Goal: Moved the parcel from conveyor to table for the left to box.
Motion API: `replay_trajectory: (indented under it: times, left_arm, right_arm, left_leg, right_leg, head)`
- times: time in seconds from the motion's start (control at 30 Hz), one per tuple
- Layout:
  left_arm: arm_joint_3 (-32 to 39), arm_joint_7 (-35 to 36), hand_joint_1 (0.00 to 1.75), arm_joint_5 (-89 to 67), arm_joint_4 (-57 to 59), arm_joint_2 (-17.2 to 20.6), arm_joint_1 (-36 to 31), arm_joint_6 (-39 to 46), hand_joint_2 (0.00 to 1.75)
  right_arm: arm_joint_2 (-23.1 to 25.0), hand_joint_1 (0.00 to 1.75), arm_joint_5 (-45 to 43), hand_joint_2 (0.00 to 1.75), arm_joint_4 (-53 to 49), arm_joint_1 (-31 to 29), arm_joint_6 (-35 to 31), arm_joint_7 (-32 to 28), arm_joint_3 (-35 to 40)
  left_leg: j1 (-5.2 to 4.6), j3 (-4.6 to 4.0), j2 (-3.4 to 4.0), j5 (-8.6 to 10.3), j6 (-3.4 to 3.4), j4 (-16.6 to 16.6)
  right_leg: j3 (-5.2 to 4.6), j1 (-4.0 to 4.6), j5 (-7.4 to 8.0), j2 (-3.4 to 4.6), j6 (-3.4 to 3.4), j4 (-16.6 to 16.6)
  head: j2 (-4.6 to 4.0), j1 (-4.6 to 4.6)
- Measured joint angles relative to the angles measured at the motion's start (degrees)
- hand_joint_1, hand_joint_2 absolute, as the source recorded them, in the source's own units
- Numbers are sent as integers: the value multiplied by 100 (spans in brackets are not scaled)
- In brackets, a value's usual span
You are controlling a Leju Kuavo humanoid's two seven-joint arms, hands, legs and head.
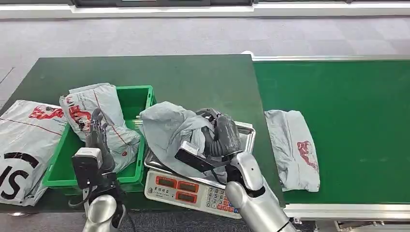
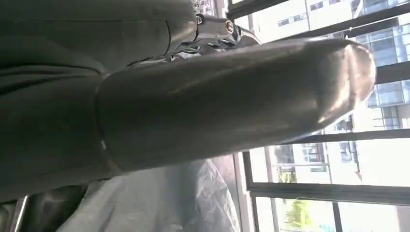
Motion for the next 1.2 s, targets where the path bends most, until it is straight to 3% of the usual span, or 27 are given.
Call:
replay_trajectory:
  times: [0.03,0.07,0.4,0.67,0.7,1.2]
  left_arm:
    - [0,0,0,0,-2,0,0,0,0]
    - [0,2,0,0,-5,0,2,0,0]
    - [0,89,0,-210,-101,0,88,-28,0]
    - [-7,326,0,149,-311,2,304,-1074,0]
    - [-9,334,0,186,-304,2,332,-1159,0]
    - [-157,398,0,88,-311,-9,290,-1091,0]
  right_arm:
    - [-7,175,0,175,-20,9,2,0,0]
    - [-13,0,0,175,-35,17,2,0,0]
    - [-112,0,-50,175,-576,261,9,57,-55]
    - [-324,0,-118,175,-1938,883,-658,-201,-260]
    - [-363,0,-116,0,-2117,974,-743,-208,-288]
    - [-527,0,168,0,-2623,1396,-385,354,-726]
  left_leg:
    - [0,0,0,0,0,0]
    - [0,0,-1,0,0,0]
    - [0,0,-1,-1,1,0]
    - [-1,-2,-2,-10,5,0]
    - [-1,-2,2,-11,5,0]
    - [-2,7,11,-10,5,0]
  right_leg:
    - [0,0,0,1,0,0]
    - [0,0,0,1,0,0]
    - [0,-1,0,2,0,0]
    - [-1,-1,-4,-4,-2,-2]
    - [-2,-1,-4,-1,-2,-2]
    - [1,-1,-3,4,-2,-3]
  head:
    - [0,0]
    - [0,0]
    - [0,0]
    - [0,0]
    - [0,0]
    - [0,0]
